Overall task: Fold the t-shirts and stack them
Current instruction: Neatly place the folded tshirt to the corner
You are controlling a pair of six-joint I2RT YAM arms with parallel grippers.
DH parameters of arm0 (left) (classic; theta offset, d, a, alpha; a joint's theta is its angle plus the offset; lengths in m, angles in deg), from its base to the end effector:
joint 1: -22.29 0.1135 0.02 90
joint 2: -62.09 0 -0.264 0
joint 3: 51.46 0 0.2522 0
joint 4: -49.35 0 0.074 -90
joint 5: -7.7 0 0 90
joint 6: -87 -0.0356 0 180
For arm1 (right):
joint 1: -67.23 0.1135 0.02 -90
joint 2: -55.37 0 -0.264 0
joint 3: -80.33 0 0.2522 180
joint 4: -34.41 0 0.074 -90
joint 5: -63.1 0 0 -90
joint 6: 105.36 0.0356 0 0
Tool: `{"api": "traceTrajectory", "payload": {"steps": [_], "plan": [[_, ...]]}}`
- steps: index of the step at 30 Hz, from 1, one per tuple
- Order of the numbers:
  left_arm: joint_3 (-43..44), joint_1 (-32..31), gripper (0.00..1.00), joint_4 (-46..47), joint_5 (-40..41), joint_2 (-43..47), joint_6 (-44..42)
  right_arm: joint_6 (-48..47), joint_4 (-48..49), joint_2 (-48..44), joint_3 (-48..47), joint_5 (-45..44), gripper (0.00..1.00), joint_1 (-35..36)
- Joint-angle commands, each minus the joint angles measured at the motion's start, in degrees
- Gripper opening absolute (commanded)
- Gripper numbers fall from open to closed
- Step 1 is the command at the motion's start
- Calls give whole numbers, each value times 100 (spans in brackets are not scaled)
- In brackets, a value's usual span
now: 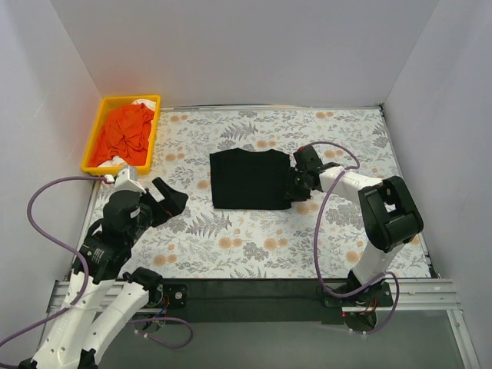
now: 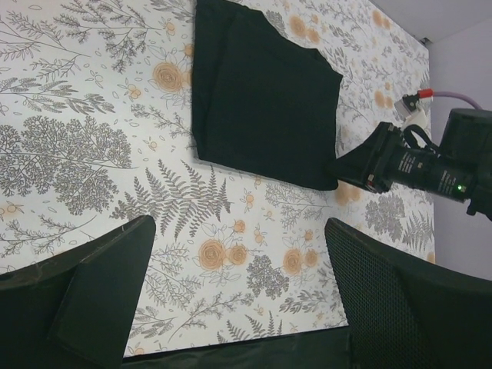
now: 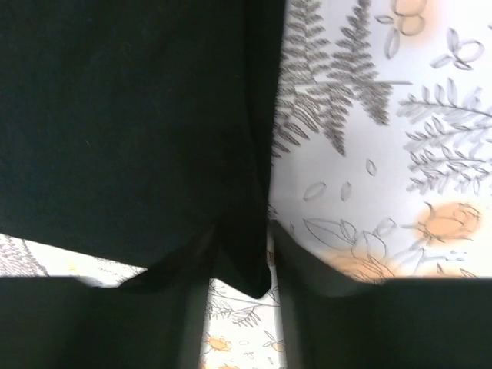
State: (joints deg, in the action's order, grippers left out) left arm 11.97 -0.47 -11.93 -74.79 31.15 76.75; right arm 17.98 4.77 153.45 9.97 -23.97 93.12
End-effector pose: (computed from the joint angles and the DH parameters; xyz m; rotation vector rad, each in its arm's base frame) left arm 0.0959 -0.0352 0.3321 -1.1308 1.9031 -0.9296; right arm 0.3046 0.1499 0.1653 0.1516 2.6323 0.4401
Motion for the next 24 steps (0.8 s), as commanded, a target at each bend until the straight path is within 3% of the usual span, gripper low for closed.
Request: {"api": "traceTrajectory", "payload": {"steps": [1,4,5,7,18,21,24], "plan": [[183,-105,85,165,31,-140,-152,-239,-345,464,-412,-268,30,100],[148,-105,85,358,14,-272,-170,-477,-644,852,-738,-486,16,83],[148,-114,85,402,49,-403,-170,-687,-758,949,-1000,-722,5,74],[183,-105,85,516,84,-588,-109,-899,-1004,1186,-1247,-1074,1,-118],[245,-114,84,1122,225,-1519,155,-2243,-1286,1538,-2373,-2298,1,-2534],[306,-114,84,1316,225,-1687,85,-2236,-1304,1460,-2575,-2176,7,-3184],[333,-114,84,1509,172,-1915,-46,-1920,-1304,1171,-2471,-1719,30,-3572]]}}
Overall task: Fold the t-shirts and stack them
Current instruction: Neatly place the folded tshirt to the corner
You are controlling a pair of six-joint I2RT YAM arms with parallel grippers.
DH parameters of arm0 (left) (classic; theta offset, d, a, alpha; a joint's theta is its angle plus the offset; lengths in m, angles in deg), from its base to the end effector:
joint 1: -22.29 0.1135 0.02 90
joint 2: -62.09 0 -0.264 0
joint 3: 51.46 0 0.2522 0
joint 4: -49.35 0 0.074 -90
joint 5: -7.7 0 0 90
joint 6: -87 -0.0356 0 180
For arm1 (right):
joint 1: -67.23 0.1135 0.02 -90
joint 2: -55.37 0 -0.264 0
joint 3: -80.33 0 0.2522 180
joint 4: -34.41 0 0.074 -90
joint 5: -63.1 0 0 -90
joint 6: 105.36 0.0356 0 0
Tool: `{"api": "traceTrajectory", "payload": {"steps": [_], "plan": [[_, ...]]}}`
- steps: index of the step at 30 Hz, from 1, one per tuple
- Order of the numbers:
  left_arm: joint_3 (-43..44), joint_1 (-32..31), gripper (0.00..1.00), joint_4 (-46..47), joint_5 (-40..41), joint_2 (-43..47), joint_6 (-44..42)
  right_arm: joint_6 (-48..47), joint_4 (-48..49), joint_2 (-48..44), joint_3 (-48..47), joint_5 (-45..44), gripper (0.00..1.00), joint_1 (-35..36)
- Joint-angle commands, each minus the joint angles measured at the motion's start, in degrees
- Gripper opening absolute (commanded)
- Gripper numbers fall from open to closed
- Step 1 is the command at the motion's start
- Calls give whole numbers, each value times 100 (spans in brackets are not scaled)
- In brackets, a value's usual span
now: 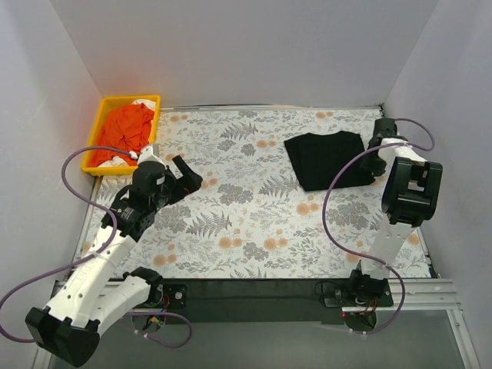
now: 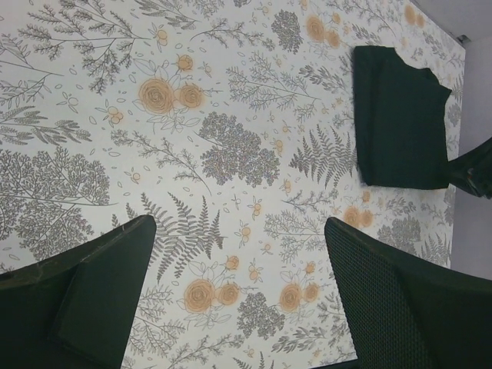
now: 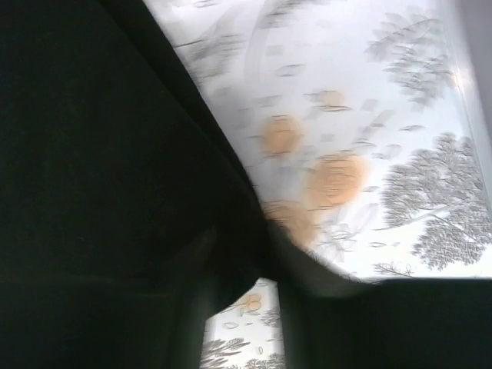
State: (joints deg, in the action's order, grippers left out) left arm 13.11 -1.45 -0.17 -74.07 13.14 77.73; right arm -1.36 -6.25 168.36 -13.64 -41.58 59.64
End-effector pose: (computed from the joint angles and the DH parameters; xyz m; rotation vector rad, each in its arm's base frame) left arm 0.1670 -0.0679 0.3196 -1.1718 1.9743 -0.8653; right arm 0.4114 -0.0639 0.1807 0.5728 2.5226 -0.2933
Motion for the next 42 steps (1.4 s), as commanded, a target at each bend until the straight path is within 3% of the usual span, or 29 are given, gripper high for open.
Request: {"api": "traceTrajectory", "payload": {"steps": [1,5,9,13,26,30,33,38,40,42], "plan": [[219,-16,84,377,65,-219,-163,233,-193,-408,-57,261,41,-268],[219,-16,84,597,-67,-422,-303,1188,252,-1049,879,772,58,-313],[202,-16,84,694,-163,-519,-391,2412,1427,-2154,2392,1414,60,-304],[175,-7,84,738,-208,-510,-418,3512,2440,-2948,3527,1345,63,-216],[70,-16,84,518,38,-186,-312,4927,3682,-2115,3925,1354,61,293],[52,-16,83,483,214,-71,-321,5218,4033,-1781,3942,1248,54,346],[78,-7,83,448,319,-53,-312,5402,4200,-1623,3846,1081,43,346],[122,-16,82,422,407,-159,-268,5762,4482,-1219,3547,941,9,346],[175,-16,82,404,451,-255,-260,6070,4683,-1025,3424,766,1,338],[262,-16,82,351,486,-325,-224,6254,4816,-788,3310,660,1,320]]}}
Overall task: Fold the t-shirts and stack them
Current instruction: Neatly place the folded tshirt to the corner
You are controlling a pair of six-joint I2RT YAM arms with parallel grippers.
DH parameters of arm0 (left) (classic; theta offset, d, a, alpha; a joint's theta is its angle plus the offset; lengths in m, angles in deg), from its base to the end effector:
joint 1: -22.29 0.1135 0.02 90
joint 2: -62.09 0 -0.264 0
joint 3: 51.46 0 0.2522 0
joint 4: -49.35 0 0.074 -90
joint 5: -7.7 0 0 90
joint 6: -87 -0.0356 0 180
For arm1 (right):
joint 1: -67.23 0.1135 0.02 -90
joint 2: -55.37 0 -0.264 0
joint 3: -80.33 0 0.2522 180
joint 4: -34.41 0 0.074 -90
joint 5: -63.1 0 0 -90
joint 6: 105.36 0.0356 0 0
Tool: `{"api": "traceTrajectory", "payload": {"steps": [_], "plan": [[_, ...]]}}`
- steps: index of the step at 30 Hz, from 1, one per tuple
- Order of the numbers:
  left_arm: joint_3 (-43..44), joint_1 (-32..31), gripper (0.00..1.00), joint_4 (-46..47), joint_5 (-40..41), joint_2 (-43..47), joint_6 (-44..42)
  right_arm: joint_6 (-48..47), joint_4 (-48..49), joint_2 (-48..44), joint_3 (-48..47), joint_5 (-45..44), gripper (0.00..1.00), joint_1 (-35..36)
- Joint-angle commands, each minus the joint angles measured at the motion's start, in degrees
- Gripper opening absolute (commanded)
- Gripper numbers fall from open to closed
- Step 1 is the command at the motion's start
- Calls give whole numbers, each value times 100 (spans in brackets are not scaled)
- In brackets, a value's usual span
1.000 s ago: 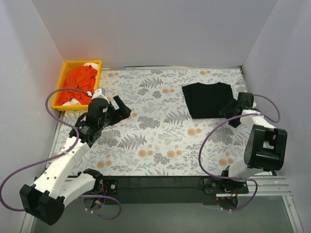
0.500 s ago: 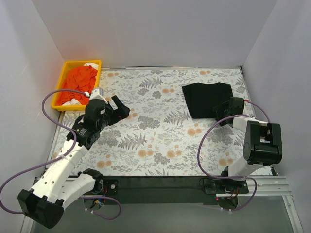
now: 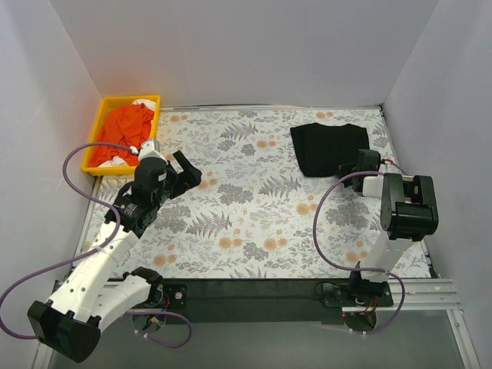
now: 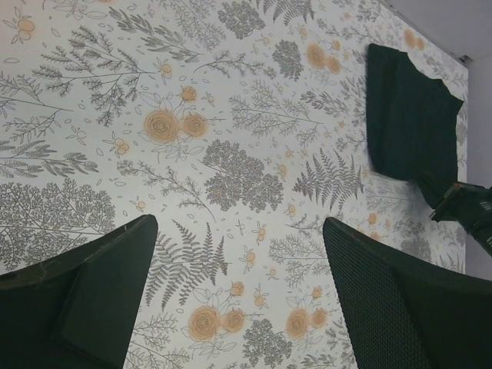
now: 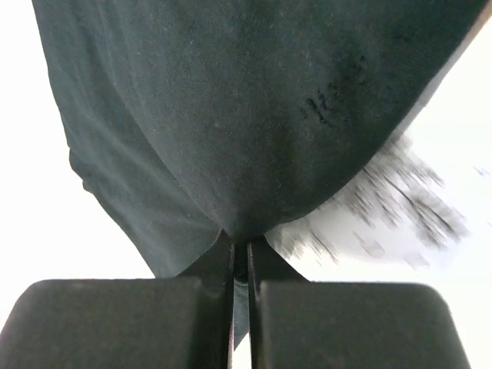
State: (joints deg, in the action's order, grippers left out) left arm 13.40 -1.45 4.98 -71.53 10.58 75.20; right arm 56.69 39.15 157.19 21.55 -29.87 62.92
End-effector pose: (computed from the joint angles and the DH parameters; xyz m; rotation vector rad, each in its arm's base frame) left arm 0.1807 -0.0722 0.3222 -1.1216 1.9209 -0.8440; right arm 0.3433 -0.0277 0.1319 1.4462 1.7923 0.5722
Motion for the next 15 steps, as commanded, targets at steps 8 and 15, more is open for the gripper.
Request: {"api": "traceTrajectory", "payload": {"steps": [8,15], "plan": [[349,-16,81,-375,338,-255,231,459,435,1532,-1693,-443,1,-192],[367,-16,81,-411,365,-246,424,-191,172,2079,-2652,-64,1,-456]]}}
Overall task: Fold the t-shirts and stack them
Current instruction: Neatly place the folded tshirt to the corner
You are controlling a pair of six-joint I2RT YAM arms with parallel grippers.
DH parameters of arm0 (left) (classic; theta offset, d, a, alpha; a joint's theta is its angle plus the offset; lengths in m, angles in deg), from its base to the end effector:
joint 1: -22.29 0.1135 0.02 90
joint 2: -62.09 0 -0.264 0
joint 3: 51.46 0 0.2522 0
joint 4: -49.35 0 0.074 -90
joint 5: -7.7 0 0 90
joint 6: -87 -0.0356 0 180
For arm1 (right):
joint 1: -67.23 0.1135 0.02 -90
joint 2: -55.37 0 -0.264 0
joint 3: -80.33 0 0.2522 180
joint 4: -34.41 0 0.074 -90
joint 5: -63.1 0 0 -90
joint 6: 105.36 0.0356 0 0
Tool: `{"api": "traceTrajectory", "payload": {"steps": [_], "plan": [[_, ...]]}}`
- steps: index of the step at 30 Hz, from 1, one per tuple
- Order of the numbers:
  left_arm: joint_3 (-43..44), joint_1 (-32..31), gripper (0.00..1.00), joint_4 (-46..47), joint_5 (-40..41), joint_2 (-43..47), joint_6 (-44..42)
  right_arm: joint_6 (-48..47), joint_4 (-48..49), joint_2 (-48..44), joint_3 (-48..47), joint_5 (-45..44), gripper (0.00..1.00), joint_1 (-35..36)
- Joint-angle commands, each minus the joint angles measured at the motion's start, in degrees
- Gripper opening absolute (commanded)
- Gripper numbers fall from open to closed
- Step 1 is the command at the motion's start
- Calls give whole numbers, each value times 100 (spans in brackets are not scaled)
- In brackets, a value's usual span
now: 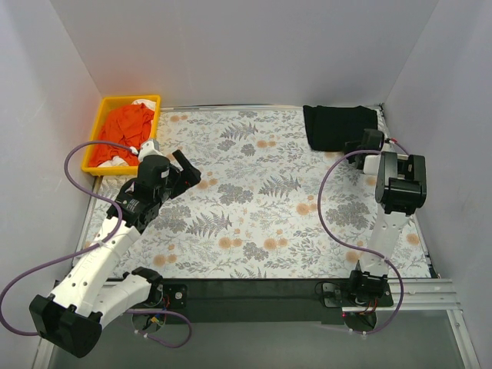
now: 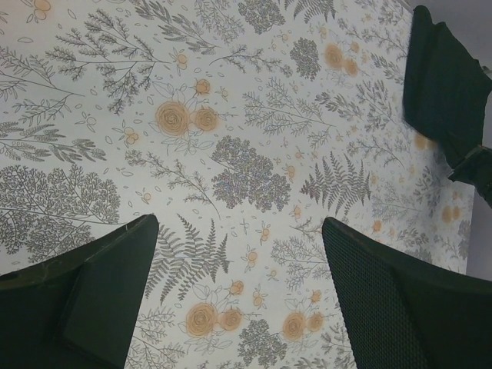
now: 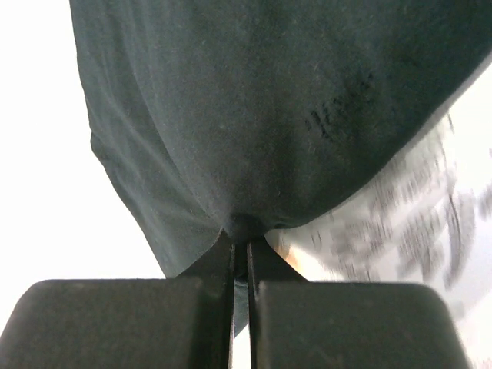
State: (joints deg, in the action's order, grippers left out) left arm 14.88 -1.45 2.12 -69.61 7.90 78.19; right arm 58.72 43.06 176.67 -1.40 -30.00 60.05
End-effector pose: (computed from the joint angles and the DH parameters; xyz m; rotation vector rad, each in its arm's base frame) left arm 0.1872 -0.0738 0.3182 -1.2096 1.9333 -0.7840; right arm 0.4418 -0.0576 0.1221 1.4421 1.6295 0.6305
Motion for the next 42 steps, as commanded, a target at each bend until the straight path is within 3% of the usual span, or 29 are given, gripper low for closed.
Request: {"api": "traceTrajectory", "payload": {"steps": [1,5,8,11,12,14,15,18,22,27,31,33,36,42], "plan": [[200,-16,81,-133,173,32,143,-508,-298,140,-427,-16,1,-204],[157,-16,81,-124,190,58,213,-1167,-781,499,-1138,457,1,-433],[139,-7,81,-107,181,76,213,-1502,-1072,641,-1562,696,9,-521],[165,-16,81,-115,155,67,196,-1625,-1160,510,-1518,696,25,-556],[174,-16,81,-133,146,76,187,-1634,-1178,440,-1431,626,37,-548],[174,-16,81,-186,120,119,169,-1643,-1204,141,-1071,564,46,-556],[165,-7,81,-308,111,276,143,-1869,-1222,-356,-548,512,55,-548],[156,-16,82,-422,102,409,125,-2020,-1301,-649,-263,555,59,-548],[147,-16,85,-651,67,821,99,-2659,-1643,-1597,344,853,63,-548],[262,-16,89,-1099,111,1200,-32,-3873,-3310,-2688,573,934,64,-548],[376,-16,91,-1310,199,1517,-260,-4647,-4006,-4468,1092,591,66,-556],[394,-16,98,-1415,225,1674,-366,-5094,-4349,-5095,1223,389,67,-548],[420,-130,98,-1565,444,1894,-481,-5648,-4965,-6569,1294,64,68,-548],[367,-385,98,-1698,1033,2316,-709,-6186,-5721,-8601,1382,-253,90,-556]]}}
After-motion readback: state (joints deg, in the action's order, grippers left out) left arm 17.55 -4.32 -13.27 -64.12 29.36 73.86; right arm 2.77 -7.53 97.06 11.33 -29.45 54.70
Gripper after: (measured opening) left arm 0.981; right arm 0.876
